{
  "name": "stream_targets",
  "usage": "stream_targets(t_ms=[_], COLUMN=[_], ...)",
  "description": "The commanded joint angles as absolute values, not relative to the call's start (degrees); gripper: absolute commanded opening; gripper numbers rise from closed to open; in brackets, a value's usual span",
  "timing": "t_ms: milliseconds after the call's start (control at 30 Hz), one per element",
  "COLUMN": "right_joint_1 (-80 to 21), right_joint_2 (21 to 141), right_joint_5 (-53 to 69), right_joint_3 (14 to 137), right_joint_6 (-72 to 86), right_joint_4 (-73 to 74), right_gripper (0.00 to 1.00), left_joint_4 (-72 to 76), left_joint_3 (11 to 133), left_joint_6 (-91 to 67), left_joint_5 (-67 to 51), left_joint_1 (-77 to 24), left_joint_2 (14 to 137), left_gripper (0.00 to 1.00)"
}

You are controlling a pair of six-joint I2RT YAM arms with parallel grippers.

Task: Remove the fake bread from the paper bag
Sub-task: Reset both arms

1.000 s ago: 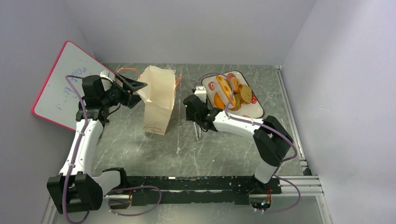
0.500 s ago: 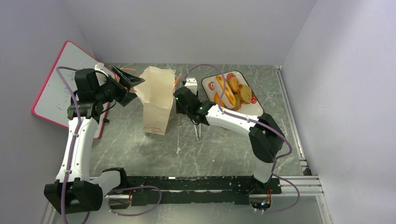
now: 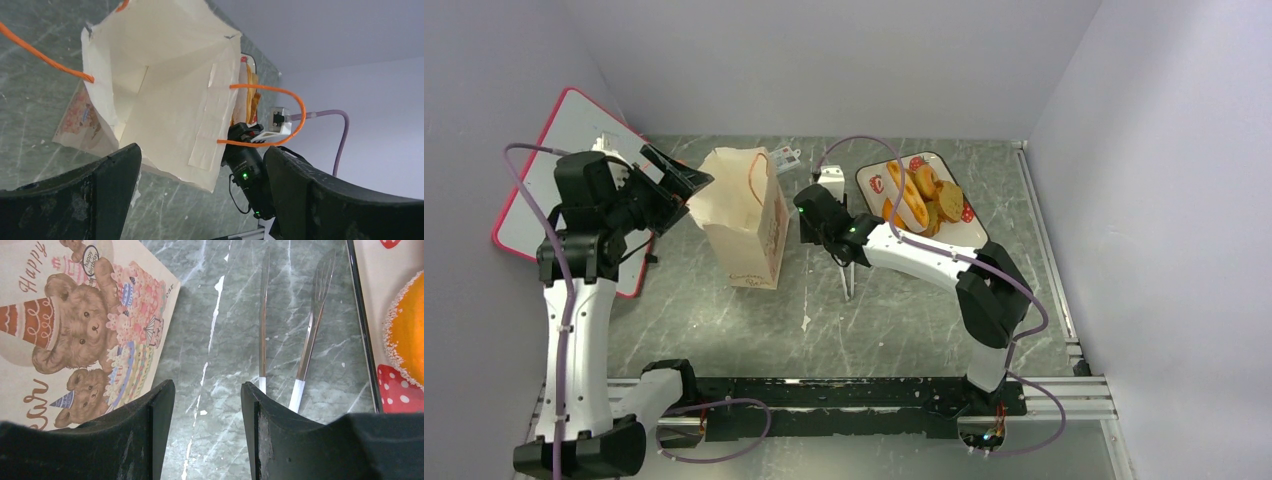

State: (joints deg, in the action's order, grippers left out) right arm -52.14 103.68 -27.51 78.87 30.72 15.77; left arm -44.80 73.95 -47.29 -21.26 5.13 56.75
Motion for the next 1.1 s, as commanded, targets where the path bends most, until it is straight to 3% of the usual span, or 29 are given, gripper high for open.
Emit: stream_targets(t_ms=[0, 133, 433, 633, 733, 767, 1000, 1067], right_joint_1=[-52.3, -52.3, -51.8, -47.0, -43.9, -42.8, -34.6, -34.6], right_joint_2=[103.5, 102.5, 93.8, 90.0, 86.5, 85.1, 79.1, 78.3], right_joint_5=[-28.3, -28.9, -34.3, -40.2, -44.2, -45.8, -50.4, -53.2], right_joint_3=[80.1, 79.4, 76.6, 78.7, 76.1, 74.5, 70.8, 69.4], right_joint_6=[30.3, 30.5, 28.9, 26.2, 23.6, 23.6, 25.9, 27.5], right_joint_4=[16.9, 17.2, 19.0, 22.5, 20.0, 19.4, 24.6, 25.3], right_gripper=[0.55, 0.55, 0.55, 0.62, 0.7, 0.77, 0.99, 1.0], left_joint_4=[-48.1, -48.8, -44.1, -38.2, -33.6, -31.9, -14.8, -11.1], left_joint_3=[77.0, 78.3, 82.1, 77.4, 72.8, 71.4, 62.8, 61.4], left_joint_6=[-45.2, -45.9, -48.9, -47.5, -46.5, -46.5, -40.9, -38.0], left_joint_5=[-17.7, -15.2, 16.3, 34.0, 39.4, 39.9, 35.7, 34.8], left_joint_1=[5.5, 5.5, 5.5, 5.5, 5.6, 5.7, 6.5, 6.8], left_joint_2=[55.4, 54.1, 48.7, 51.5, 54.1, 55.3, 59.3, 60.0], left_gripper=[0.99, 0.97, 0.94, 0.94, 0.96, 0.97, 0.97, 0.97])
